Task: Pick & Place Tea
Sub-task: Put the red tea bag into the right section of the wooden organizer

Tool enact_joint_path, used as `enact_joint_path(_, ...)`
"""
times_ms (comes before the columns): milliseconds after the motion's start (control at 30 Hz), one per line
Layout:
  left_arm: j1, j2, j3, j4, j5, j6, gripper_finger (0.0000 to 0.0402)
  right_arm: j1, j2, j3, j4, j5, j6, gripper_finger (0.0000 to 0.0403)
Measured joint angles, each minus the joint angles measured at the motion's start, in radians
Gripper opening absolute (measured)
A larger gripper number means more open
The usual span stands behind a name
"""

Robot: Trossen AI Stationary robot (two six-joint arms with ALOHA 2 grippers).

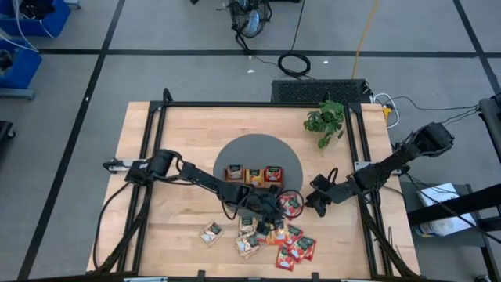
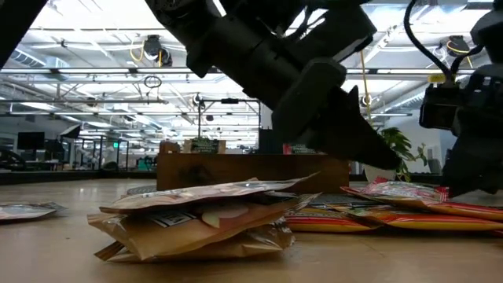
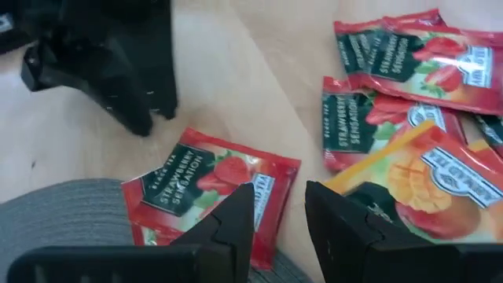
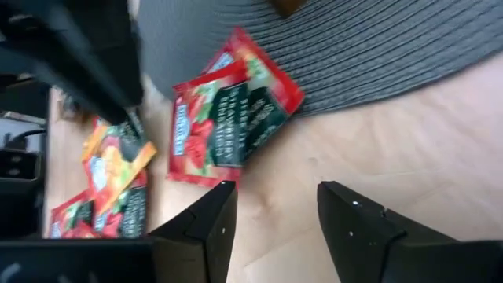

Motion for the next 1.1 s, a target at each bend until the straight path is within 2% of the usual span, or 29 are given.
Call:
enact_joint_path(633, 0.017, 0.030, -0.001, -0.002, -0.017, -0.003, 0.0120, -0.006, 0.149, 0.003, 0.211, 0.000, -0.053, 0.0167)
enact_joint_path(1100, 0.022, 0.048, -0.001, 0.023, -0.010, -0.008, 0.0120, -0.004, 0.187, 0.003, 0.226, -0.102, 0.041, 0.0164)
